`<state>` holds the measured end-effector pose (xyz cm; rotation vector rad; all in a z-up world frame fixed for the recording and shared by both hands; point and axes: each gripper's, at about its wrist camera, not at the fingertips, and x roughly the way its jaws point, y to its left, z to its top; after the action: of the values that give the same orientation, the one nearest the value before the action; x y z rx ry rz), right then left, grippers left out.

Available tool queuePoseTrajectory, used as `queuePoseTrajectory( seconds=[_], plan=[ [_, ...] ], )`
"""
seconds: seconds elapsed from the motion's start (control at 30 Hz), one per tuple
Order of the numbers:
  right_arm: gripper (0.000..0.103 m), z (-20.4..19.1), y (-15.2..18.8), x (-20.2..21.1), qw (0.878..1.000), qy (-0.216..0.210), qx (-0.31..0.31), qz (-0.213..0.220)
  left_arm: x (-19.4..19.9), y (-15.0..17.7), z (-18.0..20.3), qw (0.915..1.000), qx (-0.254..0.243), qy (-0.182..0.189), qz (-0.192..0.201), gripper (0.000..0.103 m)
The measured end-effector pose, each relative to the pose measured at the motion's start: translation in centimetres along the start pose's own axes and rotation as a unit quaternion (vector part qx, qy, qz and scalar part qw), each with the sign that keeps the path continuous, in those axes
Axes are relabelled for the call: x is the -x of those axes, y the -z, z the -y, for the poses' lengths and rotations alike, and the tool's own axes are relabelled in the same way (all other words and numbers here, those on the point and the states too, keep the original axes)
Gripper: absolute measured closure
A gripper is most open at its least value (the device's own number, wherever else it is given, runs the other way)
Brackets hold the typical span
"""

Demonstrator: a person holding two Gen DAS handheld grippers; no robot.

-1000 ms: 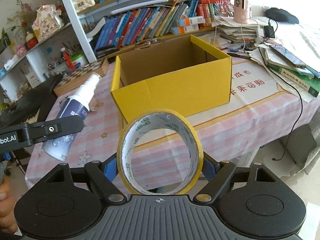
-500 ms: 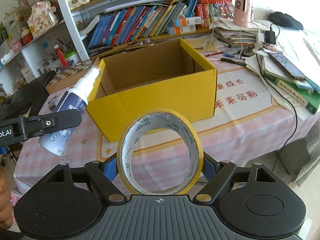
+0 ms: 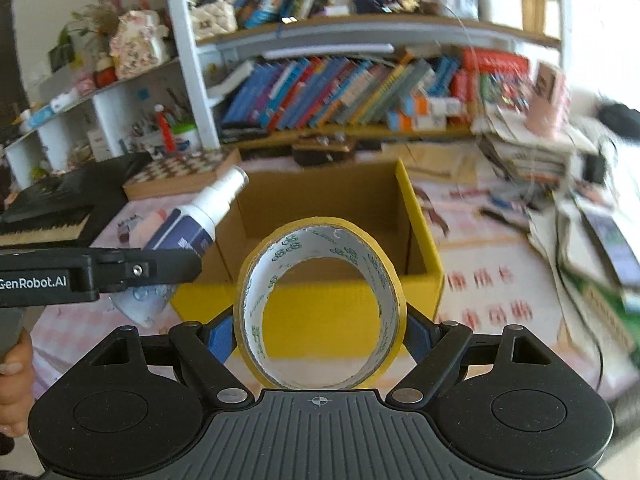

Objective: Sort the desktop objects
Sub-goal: 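Carry the spray bottle and tape roll toward the yellow box with both tools, then lower both held items into the yellow box and open both tools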

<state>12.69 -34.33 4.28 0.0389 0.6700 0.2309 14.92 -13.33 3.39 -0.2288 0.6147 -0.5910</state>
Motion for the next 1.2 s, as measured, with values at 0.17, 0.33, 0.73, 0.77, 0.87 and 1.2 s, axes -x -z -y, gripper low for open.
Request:
queuePoseTrajectory(
  seconds=[0.17,0.33,0.73,0.77,0.87,1.2],
  plan=[
    [0.02,0.2,-2.9,-1.9,0.999,-0.026,0.044,0.017,-1.5,-2.2,-0.5,0.9999,-0.011,-0.008,0.002,0.073],
    [0.02,-0.2,-5.4,-5.6,0.992,-0.038,0.117,0.009,-4.2,-4.4,-1.4,0.9992,-0.037,-0.011,-0.011,0.073],
    [0.02,-0.4,-6.8,-17.6,0.961,-0.059,0.236,-0.129,-13.4,-5.9,-5.2,0.9844,-0.097,-0.078,-0.125,0.073],
    [0.02,-0.3,-6.8,-18.5,0.959,-0.063,0.238,-0.142,-14.1,-6.0,-5.4,0.9823,-0.102,-0.083,-0.134,0.073],
    [0.02,-0.3,-6.8,-20.8,0.948,-0.069,0.254,-0.181,-15.8,-5.8,-5.5,0.9733,-0.13,-0.098,-0.161,0.073],
    [0.019,-2.0,-5.1,-24.2,0.905,-0.043,0.352,-0.236,-19.0,-4.6,-4.3,0.9416,-0.215,-0.137,-0.22,0.073]
  ],
)
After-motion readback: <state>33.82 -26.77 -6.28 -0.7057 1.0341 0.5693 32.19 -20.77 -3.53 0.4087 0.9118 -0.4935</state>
